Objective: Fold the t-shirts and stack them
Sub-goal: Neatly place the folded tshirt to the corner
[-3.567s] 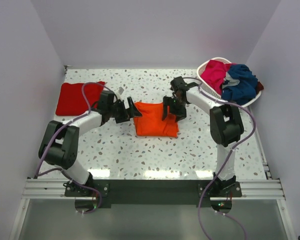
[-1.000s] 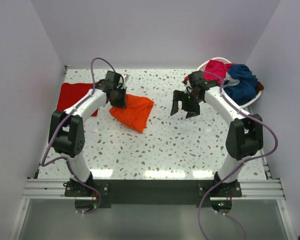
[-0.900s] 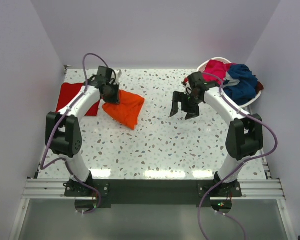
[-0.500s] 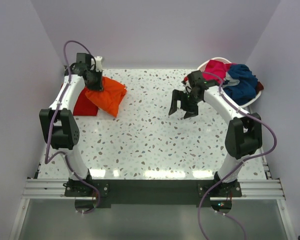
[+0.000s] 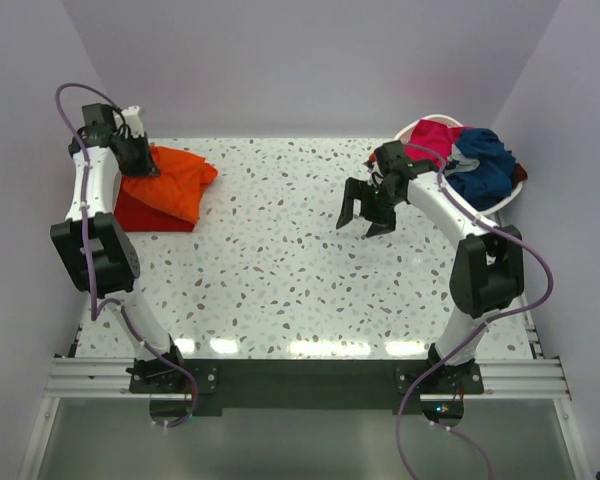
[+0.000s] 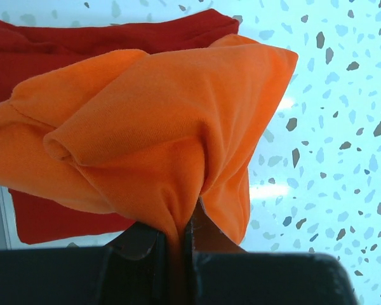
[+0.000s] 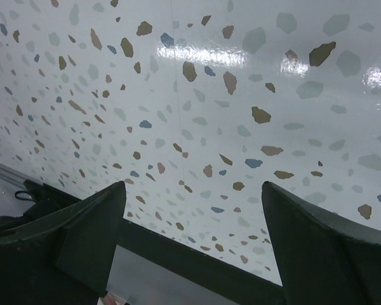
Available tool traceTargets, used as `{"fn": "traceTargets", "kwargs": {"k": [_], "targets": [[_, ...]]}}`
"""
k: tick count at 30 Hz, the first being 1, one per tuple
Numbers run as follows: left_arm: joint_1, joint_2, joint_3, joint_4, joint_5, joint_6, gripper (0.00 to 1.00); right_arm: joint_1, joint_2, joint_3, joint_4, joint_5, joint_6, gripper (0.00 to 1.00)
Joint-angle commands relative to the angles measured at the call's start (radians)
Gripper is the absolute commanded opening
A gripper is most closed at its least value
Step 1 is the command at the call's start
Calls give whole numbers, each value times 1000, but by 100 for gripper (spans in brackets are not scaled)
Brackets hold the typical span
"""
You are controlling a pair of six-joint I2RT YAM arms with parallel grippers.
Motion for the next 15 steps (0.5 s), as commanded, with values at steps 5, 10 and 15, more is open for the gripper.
{"fn": "traceTargets", "kwargs": {"k": [5,10,15], "targets": [[80,10,53,30,145,4,0,-1,-35,8,-7,-4,15,91],[89,43,45,38,124,-1,0,-1,-27,31,-14,-10,13,91],[89,37,30,67,14,-22,0,0,-24,53,-23,-13,7,91]]}}
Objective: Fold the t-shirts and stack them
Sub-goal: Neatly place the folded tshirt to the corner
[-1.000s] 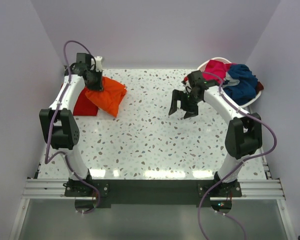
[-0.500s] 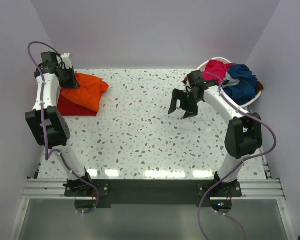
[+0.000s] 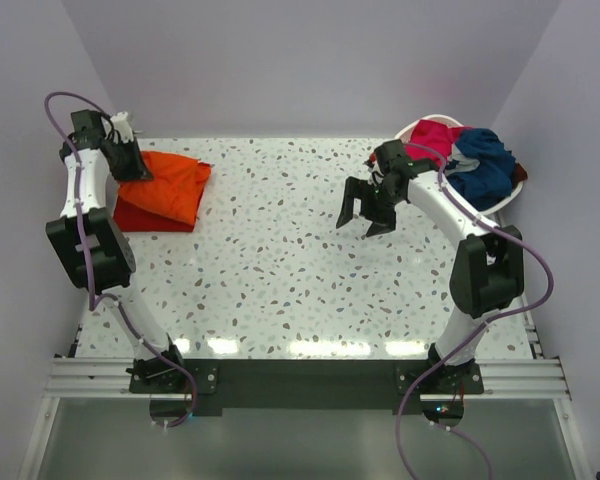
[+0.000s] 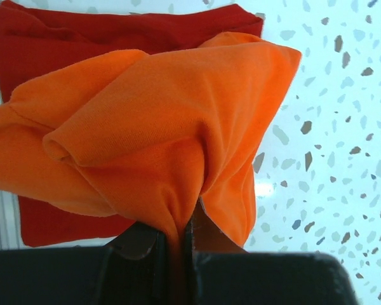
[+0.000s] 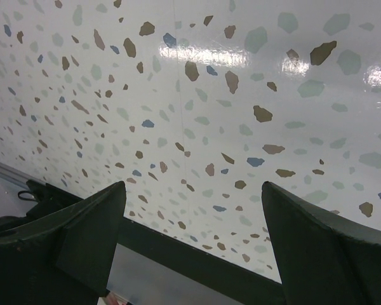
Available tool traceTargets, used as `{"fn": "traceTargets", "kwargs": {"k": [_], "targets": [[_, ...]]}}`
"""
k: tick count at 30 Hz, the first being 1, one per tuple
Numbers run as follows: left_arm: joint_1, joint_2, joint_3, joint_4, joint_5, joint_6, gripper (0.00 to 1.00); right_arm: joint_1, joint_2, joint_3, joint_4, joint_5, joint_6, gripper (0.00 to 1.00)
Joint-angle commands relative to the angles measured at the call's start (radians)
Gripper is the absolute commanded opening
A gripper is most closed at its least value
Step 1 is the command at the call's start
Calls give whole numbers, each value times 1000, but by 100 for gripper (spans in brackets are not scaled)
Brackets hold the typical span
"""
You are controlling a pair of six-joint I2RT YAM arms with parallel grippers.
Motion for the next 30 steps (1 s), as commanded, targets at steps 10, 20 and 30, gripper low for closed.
{"fn": "traceTargets", "kwargs": {"k": [10,20,30], "targets": [[4,-68,59,82,-459,-162,100,0,-29,52,-5,-30,-15,92],[-94,-303,-138,110,-432,-228,100,-1,-39,58,43,-15,-35,92],[-352,-551,-412,171,-352,-390,100,-3,-85,-3,141,30,-47,93]]}}
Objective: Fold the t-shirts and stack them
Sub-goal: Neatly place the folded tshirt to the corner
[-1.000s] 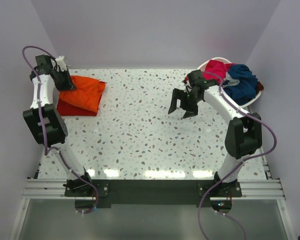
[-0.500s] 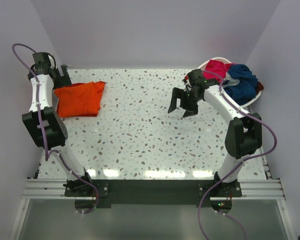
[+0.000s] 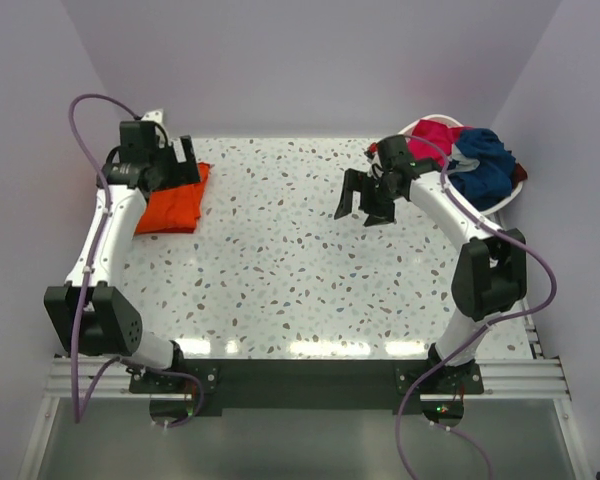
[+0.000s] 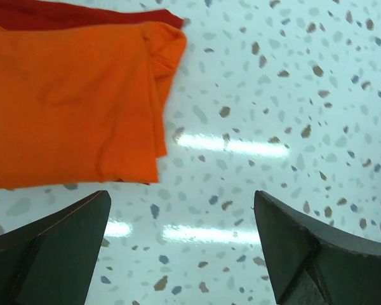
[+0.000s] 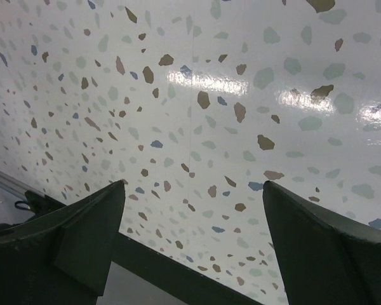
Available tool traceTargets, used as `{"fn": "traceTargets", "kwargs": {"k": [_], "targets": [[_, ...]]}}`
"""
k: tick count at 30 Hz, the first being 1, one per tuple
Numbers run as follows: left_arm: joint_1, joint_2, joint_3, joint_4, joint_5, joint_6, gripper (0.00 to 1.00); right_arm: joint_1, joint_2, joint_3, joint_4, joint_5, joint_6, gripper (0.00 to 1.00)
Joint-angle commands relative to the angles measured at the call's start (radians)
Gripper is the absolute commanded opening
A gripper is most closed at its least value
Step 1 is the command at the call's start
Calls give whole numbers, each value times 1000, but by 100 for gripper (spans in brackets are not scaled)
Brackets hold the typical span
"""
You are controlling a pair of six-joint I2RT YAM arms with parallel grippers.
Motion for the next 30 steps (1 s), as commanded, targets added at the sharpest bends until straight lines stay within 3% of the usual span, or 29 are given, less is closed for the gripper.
{"fn": "traceTargets", "kwargs": {"k": [1,5,9,30], "targets": [[-91,-97,-96,80,31,-105,100,-1,-78,-19,72,26,-19,93],[-238,-165,-179,121,8,-169,100,-1,-96,-39,97,51,-11,93],[-292,-188,-244,118,0,-179,100,-1,-116,-67,126,64,5,93],[-300,-263,-294,164,8,-120,100,0,-139,-93,171,78,30,93]]}}
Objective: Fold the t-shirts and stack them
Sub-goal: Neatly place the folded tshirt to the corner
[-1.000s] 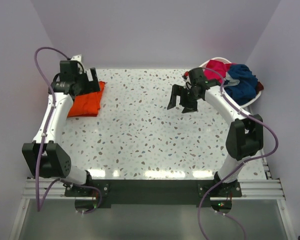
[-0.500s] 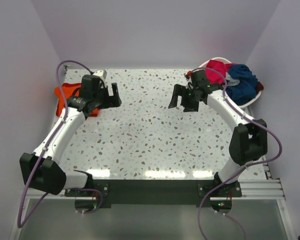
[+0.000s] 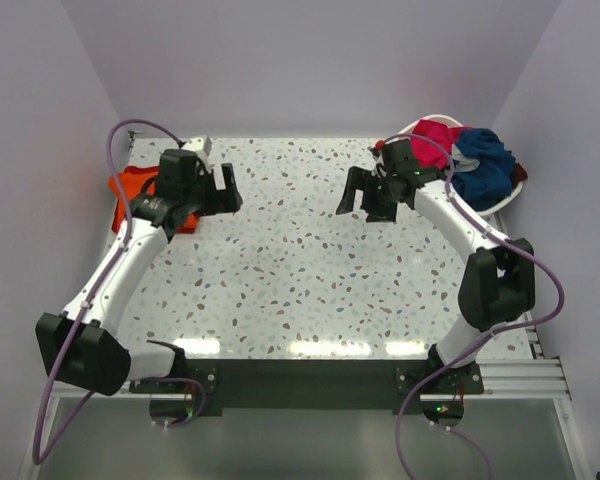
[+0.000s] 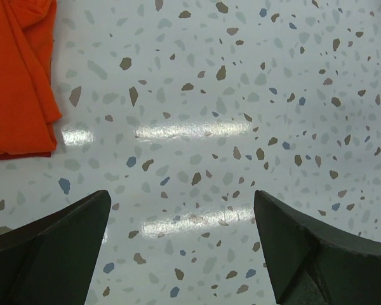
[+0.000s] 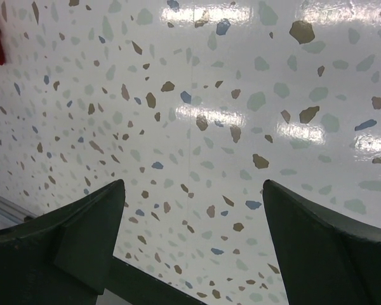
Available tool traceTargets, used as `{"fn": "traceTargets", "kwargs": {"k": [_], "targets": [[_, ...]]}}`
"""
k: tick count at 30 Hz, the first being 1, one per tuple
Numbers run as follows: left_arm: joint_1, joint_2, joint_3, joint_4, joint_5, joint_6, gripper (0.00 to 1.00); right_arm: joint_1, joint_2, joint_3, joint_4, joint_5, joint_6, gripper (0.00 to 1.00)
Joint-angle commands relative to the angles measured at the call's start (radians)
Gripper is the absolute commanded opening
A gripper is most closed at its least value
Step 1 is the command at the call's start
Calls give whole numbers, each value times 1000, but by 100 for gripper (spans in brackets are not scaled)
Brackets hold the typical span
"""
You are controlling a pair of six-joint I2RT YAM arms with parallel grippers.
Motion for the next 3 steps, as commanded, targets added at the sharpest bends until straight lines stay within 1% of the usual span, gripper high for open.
{"fn": "traceTargets", "kwargs": {"k": [1,3], "targets": [[-2,-47,-6,61,-7,26,100,0,-52,13,19,23,-8,93],[-2,-50,-6,59,-14,24,100,-1,-55,8,22,23,-11,93]]}}
